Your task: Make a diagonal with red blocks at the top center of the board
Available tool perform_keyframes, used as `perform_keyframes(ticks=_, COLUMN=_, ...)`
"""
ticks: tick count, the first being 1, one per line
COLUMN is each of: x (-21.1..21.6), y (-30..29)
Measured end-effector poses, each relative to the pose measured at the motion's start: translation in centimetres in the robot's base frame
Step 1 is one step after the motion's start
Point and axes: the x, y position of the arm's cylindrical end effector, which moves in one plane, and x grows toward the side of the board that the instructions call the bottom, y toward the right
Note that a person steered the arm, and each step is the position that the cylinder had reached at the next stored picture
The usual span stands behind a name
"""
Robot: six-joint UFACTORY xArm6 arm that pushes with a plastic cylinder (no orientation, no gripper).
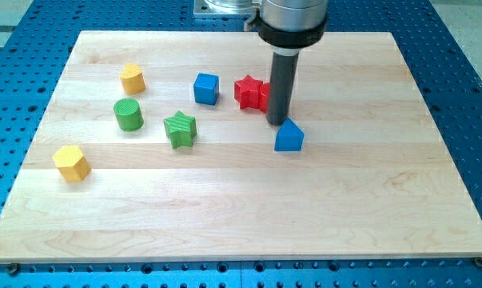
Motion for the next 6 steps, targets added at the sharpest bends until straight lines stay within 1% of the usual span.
perform_keyframes(ticks=1, x=-2.7, y=0.0)
perform_keyframes(ticks=2, x=-3.2, y=-2.1)
perform_keyframes(ticks=3, x=-1.9, y=-6.4)
perform_keyframes(ticks=4, x=-3.7, y=-7.6)
perform_keyframes(ticks=5, x=-7.5, y=-8.7)
perform_keyframes(ticks=6, x=-8.3, y=-8.5)
